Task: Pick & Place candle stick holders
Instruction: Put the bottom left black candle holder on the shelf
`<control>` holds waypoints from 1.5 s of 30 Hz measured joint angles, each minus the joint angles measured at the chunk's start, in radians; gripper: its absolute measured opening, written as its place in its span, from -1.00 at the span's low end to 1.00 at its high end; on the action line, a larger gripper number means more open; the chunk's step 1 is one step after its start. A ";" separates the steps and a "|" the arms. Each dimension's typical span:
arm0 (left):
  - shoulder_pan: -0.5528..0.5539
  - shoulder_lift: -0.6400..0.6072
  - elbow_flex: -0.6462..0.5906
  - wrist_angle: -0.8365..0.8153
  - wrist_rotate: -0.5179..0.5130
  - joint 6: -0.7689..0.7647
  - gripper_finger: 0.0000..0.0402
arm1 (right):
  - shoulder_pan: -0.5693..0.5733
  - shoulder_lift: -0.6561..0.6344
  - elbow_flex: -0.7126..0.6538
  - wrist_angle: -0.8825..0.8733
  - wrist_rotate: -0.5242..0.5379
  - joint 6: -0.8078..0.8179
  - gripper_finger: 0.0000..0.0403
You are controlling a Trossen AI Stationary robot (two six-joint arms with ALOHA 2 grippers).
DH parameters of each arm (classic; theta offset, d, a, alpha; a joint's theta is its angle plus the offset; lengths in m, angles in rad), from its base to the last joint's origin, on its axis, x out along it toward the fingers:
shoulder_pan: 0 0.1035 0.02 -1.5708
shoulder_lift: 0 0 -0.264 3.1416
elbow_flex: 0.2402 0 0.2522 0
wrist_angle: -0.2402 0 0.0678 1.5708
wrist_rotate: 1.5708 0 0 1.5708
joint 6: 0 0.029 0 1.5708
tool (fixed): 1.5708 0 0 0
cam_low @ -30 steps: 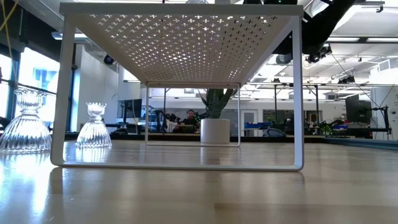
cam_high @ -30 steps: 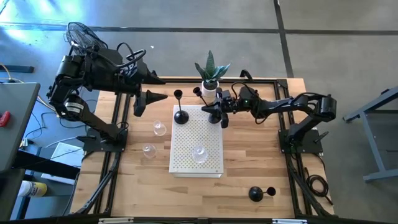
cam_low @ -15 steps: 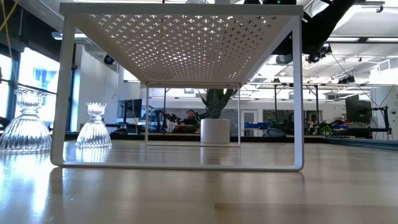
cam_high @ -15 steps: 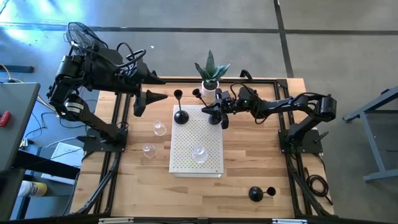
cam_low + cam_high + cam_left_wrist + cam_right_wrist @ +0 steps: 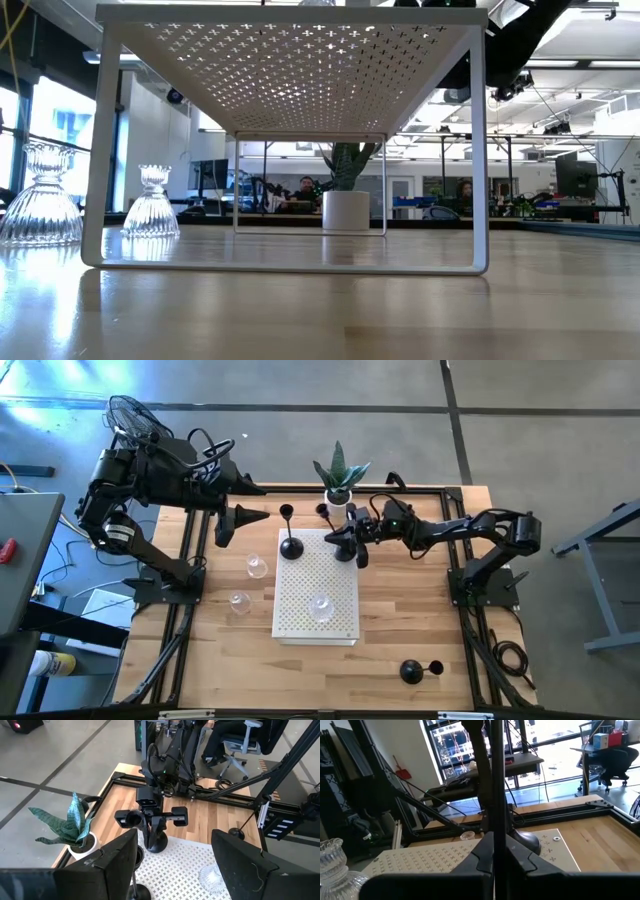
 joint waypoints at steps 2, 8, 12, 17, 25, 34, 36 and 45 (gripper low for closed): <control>0.000 0.000 0.000 0.000 0.000 0.000 0.24 | 0.000 0.000 0.000 0.000 -0.001 0.000 -0.94; 0.000 0.000 0.000 0.000 -0.003 0.000 0.24 | 0.000 0.000 0.000 -0.003 -0.001 0.000 -0.93; 0.000 0.000 0.000 -0.001 -0.003 0.001 0.24 | 0.000 0.000 0.000 -0.004 -0.006 0.000 -0.93; 0.000 0.000 0.000 -0.001 -0.002 0.005 0.24 | 0.000 0.000 0.000 -0.003 -0.008 0.000 -0.93; 0.000 0.000 0.000 -0.002 -0.002 0.008 0.24 | 0.000 0.000 0.000 -0.003 -0.019 0.005 -0.93; 0.000 0.000 0.000 -0.002 0.004 0.008 0.24 | 0.000 0.000 0.000 -0.003 -0.018 0.018 -0.92; 0.000 0.000 0.000 -0.002 0.008 0.008 0.24 | 0.000 0.000 0.000 -0.003 -0.018 0.018 -0.90; 0.000 0.000 0.000 -0.002 0.009 0.008 0.24 | 0.000 0.000 0.000 -0.003 -0.018 0.019 -0.55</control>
